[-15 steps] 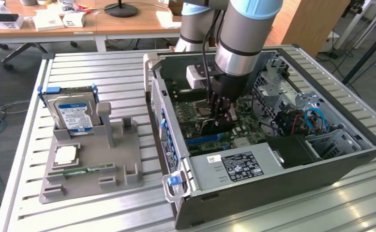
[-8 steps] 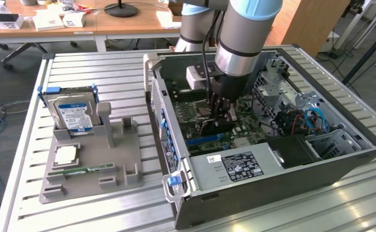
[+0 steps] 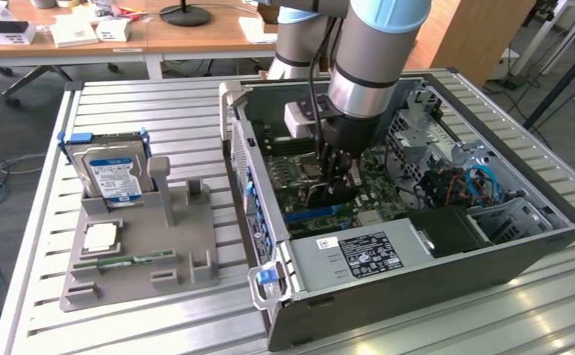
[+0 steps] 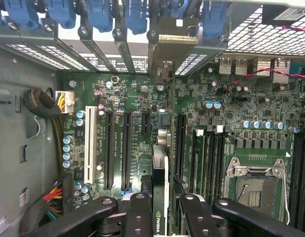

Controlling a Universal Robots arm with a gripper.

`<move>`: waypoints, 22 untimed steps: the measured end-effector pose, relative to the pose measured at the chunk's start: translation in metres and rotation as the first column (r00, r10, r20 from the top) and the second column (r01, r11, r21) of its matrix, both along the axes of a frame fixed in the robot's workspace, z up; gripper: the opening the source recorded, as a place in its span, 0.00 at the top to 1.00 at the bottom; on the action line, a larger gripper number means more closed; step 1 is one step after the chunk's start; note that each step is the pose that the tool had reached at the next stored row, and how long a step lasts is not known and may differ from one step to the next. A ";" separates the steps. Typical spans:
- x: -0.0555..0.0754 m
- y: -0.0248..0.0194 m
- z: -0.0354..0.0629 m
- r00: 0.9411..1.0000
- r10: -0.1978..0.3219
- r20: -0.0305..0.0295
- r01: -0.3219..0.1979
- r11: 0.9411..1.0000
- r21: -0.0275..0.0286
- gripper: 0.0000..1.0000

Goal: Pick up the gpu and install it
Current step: 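Insert the gpu into the slot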

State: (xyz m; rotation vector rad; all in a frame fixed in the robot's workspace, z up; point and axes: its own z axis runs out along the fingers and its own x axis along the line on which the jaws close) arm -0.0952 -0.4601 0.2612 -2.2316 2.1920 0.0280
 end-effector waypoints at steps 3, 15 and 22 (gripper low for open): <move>0.000 0.0000 -0.0005 1.000 0.002 0.000 -0.002 1.000 0.000 0.74; -0.001 0.0005 -0.0010 1.000 0.008 0.000 -0.008 1.000 0.000 0.74; -0.002 0.0008 -0.0010 1.000 0.012 0.000 -0.012 1.000 0.000 0.74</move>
